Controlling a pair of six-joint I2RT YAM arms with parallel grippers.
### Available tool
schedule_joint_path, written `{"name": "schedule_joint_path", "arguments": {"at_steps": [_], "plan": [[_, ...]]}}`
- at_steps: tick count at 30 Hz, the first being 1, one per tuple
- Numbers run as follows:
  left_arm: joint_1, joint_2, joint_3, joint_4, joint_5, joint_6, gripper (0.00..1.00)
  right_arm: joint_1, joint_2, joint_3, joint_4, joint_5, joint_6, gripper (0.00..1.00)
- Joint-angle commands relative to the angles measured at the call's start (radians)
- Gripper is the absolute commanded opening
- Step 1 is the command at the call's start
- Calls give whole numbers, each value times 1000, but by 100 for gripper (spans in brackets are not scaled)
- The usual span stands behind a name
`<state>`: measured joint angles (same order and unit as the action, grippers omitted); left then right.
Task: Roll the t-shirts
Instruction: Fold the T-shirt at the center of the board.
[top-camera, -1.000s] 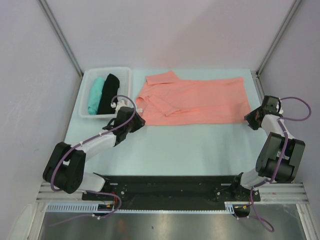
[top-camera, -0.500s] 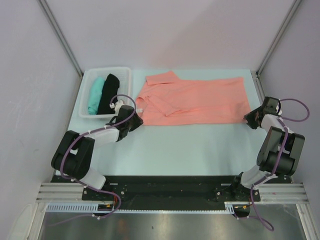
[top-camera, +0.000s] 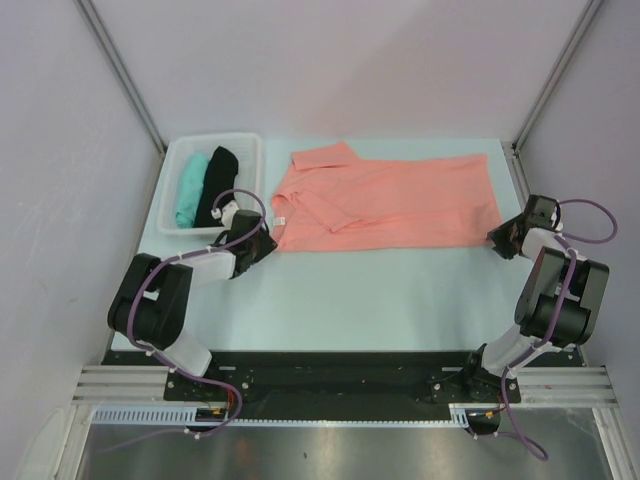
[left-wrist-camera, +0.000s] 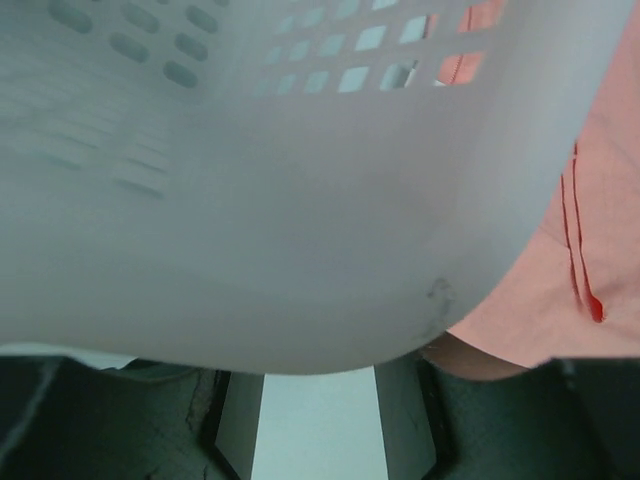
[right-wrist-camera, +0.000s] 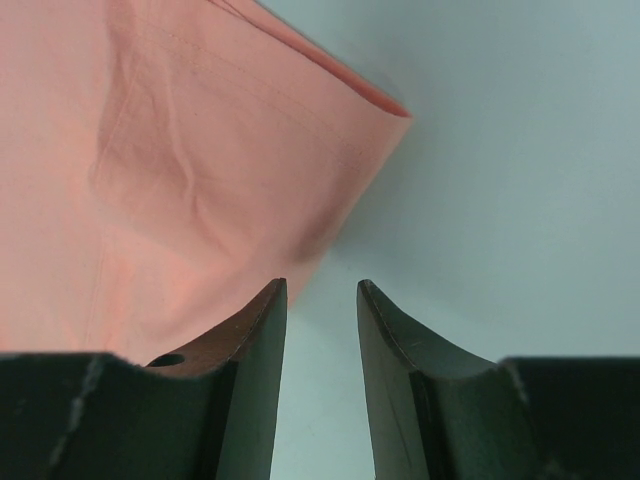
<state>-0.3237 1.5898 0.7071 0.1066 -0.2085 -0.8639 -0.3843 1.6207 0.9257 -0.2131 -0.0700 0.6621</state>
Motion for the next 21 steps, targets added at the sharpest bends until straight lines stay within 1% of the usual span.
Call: {"name": "schedule_joint_path", "arguments": {"at_steps": [1,11,13,16,17,19,21], "plan": [[46,-2,15,8,-23,16,49,-13,10,-1,29,-7,2,39],[115,-17,12,-2,-2,3,54,-27,10,-1,29,-22,-7,39],[115,-36,-1,21,29,9,55,-27,11,-1,29,-24,-7,39],[72,-66,-26,61,54,2,57,-28,8,-1,29,-24,-10,39],[30,-71,-23,58,46,0,57,-27,7,1,27,-22,-10,39],[3,-83,-27,54,49,-10,59,-30,5,-1,27,-25,-12,39],[-11,-94,-47,68,80,-36,59,-30,2,-1,27,-22,-12,39]]}}
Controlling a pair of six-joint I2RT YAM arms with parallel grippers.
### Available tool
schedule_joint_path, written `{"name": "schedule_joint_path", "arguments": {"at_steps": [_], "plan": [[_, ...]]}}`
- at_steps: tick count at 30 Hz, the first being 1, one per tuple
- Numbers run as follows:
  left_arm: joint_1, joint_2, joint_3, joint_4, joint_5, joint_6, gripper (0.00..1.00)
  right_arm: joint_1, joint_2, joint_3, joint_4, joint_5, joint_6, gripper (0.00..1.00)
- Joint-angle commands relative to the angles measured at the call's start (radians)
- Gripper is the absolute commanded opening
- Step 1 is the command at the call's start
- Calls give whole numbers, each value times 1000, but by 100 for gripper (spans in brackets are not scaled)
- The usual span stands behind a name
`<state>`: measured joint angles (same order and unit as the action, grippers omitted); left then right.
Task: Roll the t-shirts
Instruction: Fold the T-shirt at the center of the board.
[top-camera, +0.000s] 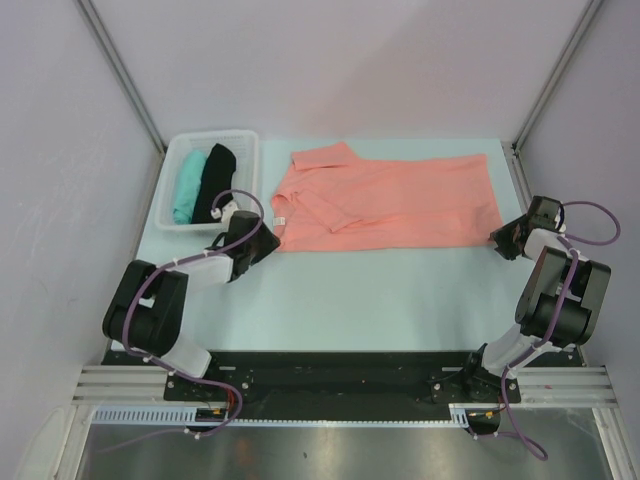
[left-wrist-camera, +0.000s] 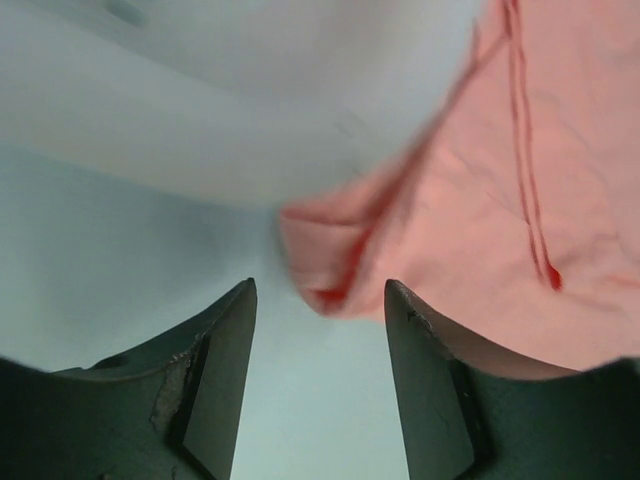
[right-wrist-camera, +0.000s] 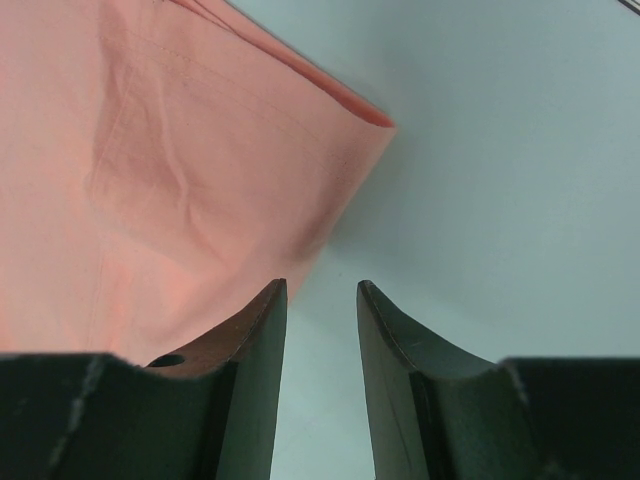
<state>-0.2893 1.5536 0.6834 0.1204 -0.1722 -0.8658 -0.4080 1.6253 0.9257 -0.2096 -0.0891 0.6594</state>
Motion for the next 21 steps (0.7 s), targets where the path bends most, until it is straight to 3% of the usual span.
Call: {"name": "schedule_joint_path", "arguments": {"at_steps": [1,8,21], "plan": [[-53,-73,-28,59,46,-38,59,-6,-2,-1,24,2,-7,39],[-132,-64,-15,15,-9,-44,62,5,5,-1,29,20,-6,40],[-140,22,27,61,-47,-79,60,1,84,4,104,48,28,42]]}}
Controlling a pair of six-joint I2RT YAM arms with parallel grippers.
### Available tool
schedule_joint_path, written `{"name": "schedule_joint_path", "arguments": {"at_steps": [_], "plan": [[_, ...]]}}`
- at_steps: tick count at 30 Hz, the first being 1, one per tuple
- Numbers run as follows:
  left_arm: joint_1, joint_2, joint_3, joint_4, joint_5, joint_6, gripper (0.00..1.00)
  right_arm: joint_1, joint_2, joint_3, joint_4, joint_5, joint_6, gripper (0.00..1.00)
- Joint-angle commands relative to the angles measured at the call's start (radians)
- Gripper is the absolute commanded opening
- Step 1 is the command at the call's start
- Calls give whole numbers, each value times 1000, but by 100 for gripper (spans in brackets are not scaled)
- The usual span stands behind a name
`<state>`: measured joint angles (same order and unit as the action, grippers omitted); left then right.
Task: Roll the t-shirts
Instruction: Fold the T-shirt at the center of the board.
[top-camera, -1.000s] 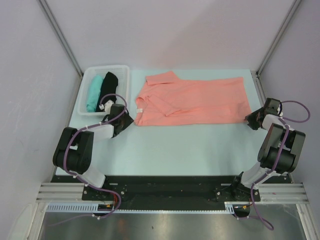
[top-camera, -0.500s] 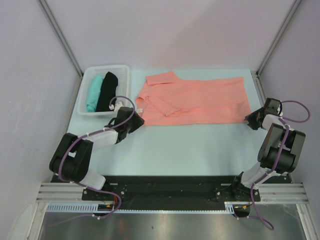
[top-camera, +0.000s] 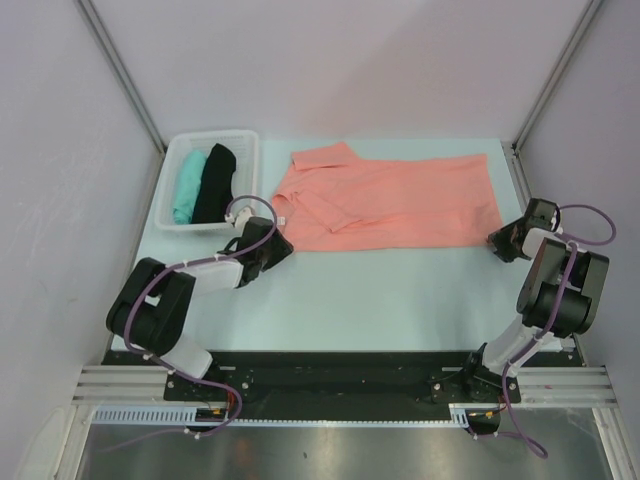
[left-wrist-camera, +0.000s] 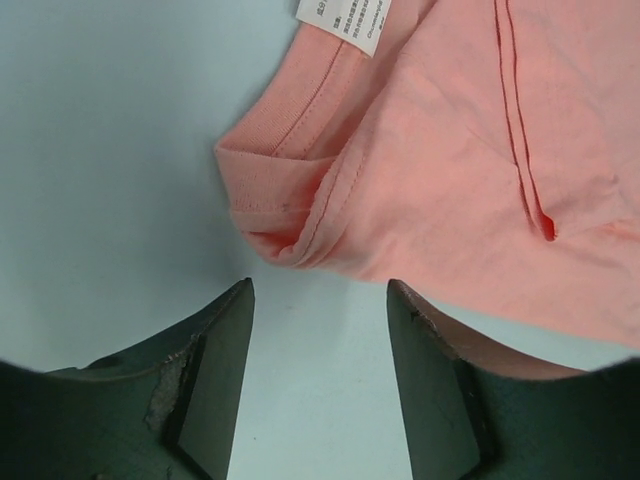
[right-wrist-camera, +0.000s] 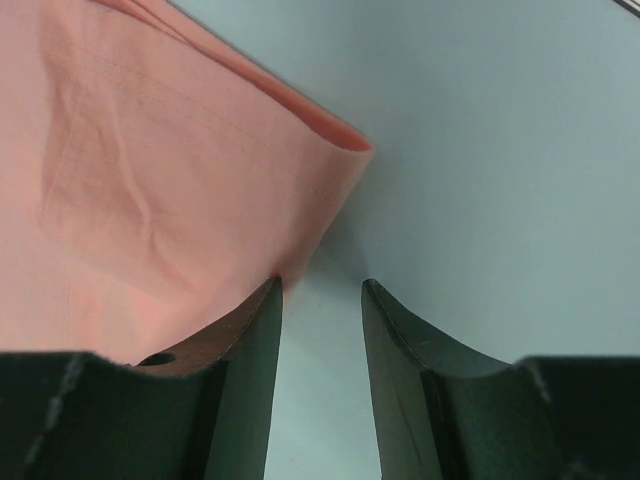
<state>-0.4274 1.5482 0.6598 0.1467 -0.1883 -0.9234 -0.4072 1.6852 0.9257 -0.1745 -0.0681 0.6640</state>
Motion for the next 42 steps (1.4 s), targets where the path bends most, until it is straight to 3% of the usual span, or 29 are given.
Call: {"name": "schedule_joint_path", "arguments": {"at_steps": [1,10,13,14,17,18,19,20,31,42], "plan": [[-2,41,55,30,-36,-22,60,1,31,8,67,28,29,42],[-2,92,118,-9,-112,12,52,18,105,82,55,63,40,41],[-2,116,136,-15,-128,24,46,28,114,107,53,68,39,35],[-2,122,141,-15,-131,35,42,31,116,114,47,89,39,30],[-2,141,165,-36,-146,57,18,48,116,143,27,129,25,20],[-1,136,176,-45,-155,58,3,50,114,151,17,145,19,17],[-2,128,178,-71,-160,58,0,54,102,157,-3,155,17,11],[-2,116,179,-82,-165,60,0,57,94,159,-19,166,17,0],[-5,-106,63,-323,-257,3,0,10,-108,96,-275,257,-20,0],[-178,-399,-175,-622,-388,-319,0,-162,-497,-157,-471,205,-69,0]]}}
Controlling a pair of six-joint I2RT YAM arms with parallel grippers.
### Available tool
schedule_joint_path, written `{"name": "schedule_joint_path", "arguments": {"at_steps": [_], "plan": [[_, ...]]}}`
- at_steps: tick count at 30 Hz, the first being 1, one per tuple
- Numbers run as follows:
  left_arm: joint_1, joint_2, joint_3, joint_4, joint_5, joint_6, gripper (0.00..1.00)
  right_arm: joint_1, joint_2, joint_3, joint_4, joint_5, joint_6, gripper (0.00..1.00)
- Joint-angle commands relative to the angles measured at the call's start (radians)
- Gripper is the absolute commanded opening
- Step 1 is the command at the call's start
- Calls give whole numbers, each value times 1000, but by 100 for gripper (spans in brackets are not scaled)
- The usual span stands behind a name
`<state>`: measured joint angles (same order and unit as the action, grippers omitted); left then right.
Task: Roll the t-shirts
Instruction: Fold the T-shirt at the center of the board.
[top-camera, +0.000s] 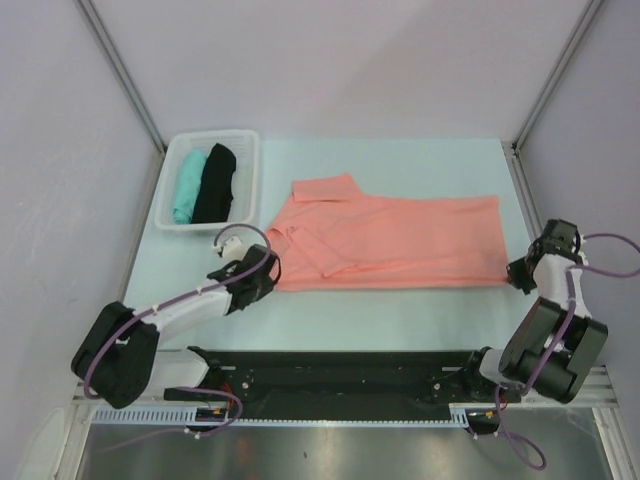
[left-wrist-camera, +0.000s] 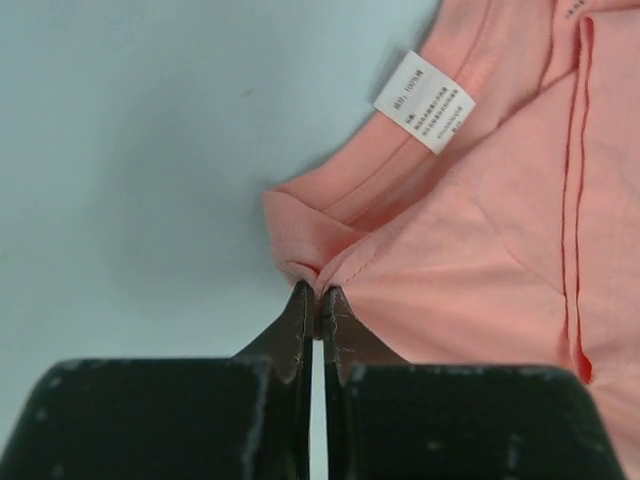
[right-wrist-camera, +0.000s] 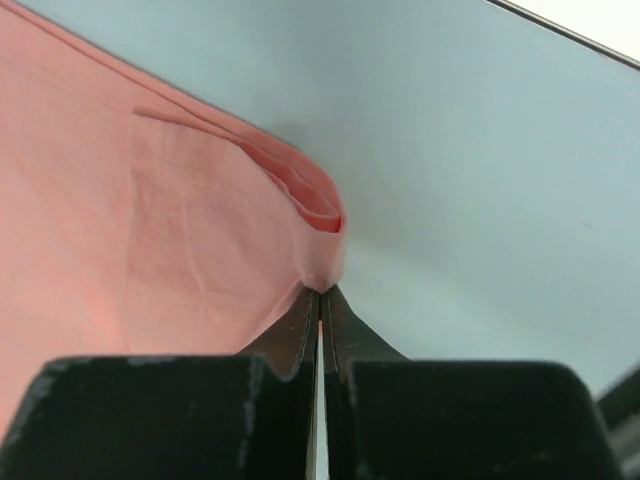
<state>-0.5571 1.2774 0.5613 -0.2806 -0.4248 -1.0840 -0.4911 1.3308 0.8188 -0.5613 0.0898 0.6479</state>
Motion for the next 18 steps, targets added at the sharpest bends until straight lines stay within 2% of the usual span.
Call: {"name": "schedule_joint_path", "arguments": {"at_steps": [1,3,4,5,6,7,8,9,10,12,14,17,18], "plan": [[-61,-160,-92,-213,-158,-206,0,-92,-168,-76,-94,35,-63,0],[-92,-241,-138,-258,-166,-246,0,-103,-212,-92,-118,10,-51,3],[-96,-269,-152,-272,-164,-270,0,-86,-237,-89,-123,4,-47,16],[-99,-292,-173,-276,-160,-269,2,-67,-246,-87,-130,-4,-33,25],[-99,-324,-181,-284,-154,-258,8,-64,-254,-90,-138,-18,-30,33],[-99,-376,-184,-285,-152,-228,22,-61,-271,-89,-138,-25,-42,47],[-101,-409,-186,-282,-147,-202,50,-60,-283,-86,-134,-24,-54,51],[-99,-436,-184,-258,-140,-164,61,-53,-297,-81,-134,-21,-62,52],[-101,-488,-176,-261,-135,-115,68,-44,-326,-75,-134,-18,-70,53],[-101,-529,-155,-241,-135,-62,69,26,-361,-55,-106,-9,-79,53],[-101,-555,-120,-230,-138,11,64,107,-392,-20,-88,2,-85,53],[-99,-489,-69,-142,-88,127,56,296,-391,0,3,-87,-62,53],[-99,-462,-55,-126,-69,142,52,447,-384,0,29,-117,-60,52]]}}
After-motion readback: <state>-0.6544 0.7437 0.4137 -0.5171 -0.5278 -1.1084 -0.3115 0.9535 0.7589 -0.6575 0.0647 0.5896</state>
